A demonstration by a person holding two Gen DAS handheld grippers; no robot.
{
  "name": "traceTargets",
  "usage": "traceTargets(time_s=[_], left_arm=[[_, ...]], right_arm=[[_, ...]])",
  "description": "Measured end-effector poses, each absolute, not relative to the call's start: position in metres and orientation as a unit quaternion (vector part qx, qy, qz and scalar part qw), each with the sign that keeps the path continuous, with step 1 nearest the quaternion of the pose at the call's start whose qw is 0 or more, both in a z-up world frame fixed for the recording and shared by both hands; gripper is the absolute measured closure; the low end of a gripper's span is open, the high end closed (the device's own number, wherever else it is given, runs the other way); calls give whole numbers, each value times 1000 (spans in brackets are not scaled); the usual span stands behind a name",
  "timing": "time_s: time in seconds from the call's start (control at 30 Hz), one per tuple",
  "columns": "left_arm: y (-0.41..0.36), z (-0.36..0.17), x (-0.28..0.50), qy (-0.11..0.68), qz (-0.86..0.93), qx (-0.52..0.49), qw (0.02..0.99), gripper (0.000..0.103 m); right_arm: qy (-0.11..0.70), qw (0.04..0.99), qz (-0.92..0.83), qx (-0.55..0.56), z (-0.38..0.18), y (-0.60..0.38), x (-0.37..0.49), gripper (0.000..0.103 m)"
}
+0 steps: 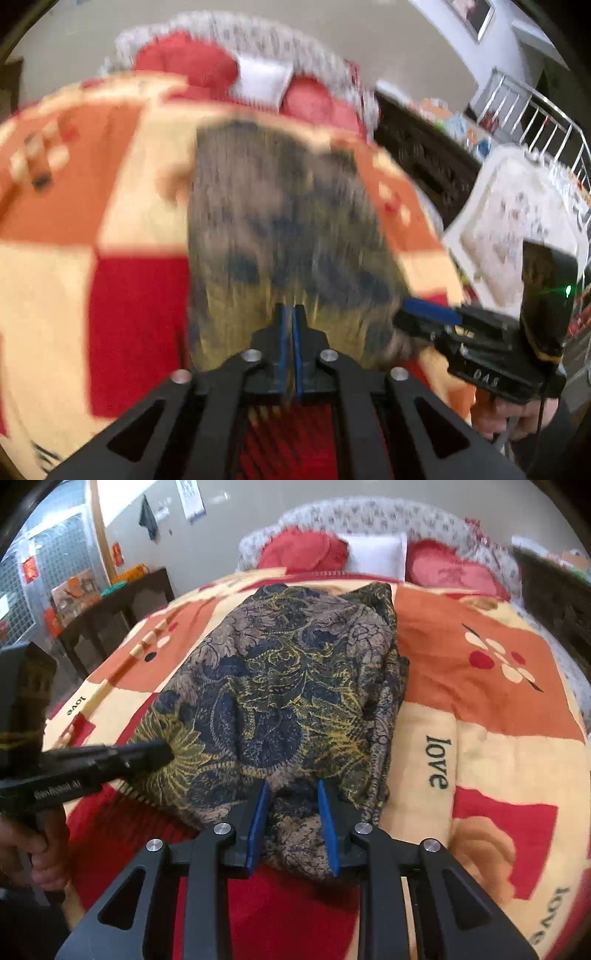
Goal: Fold small clothes
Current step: 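Open both tools and release the folded shirt onto the blanket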
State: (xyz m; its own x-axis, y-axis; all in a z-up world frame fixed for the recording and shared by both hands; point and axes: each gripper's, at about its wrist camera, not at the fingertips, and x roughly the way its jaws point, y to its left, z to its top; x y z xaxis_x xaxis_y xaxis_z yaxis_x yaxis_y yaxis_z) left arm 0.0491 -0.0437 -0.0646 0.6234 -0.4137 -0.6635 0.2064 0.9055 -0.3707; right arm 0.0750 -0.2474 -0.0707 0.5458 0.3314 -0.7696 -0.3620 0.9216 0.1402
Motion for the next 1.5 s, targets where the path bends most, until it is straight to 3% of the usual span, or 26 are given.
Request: traceTargets(time_s=[0.07, 0.23, 0.37, 0.43, 0.53, 0.6, 0.77, 1.3, 1.43, 1.5], left_arm=[[-42, -44, 72, 378, -155, -125, 904, 91], [-55, -21, 158, 356, -100, -120, 921, 88], [-82, -34, 213, 364, -83, -98, 923, 82], [-94, -51, 231, 375, -90, -75, 920, 70], [-99, -99, 249, 411, -98, -67, 904, 70], [-92, -106, 250, 402, -103, -93, 905, 70], [-89, -112, 253, 405, -100, -98, 904, 69], [-104, -108, 255, 409, -80, -54, 907, 69], [-87, -75, 250, 437, -106, -77, 890, 68], [-68, -55, 225, 414, -116, -102, 897, 64]], right_arm=[[399, 900, 175, -11, -45, -246, 85, 81], [354, 929, 85, 62, -6, -233, 157, 80], [369, 924, 26, 92, -24, -218, 216, 80], [397, 913, 6, 89, -49, -217, 244, 80], [427, 903, 3, 46, -89, -224, 258, 76], [439, 892, 23, 107, -98, -243, 261, 73], [445, 884, 43, 140, -107, -253, 265, 71], [447, 882, 45, 143, -105, -252, 268, 70], [458, 874, 50, 152, -83, -261, 256, 69], [420, 897, 60, 121, -55, -256, 226, 69]])
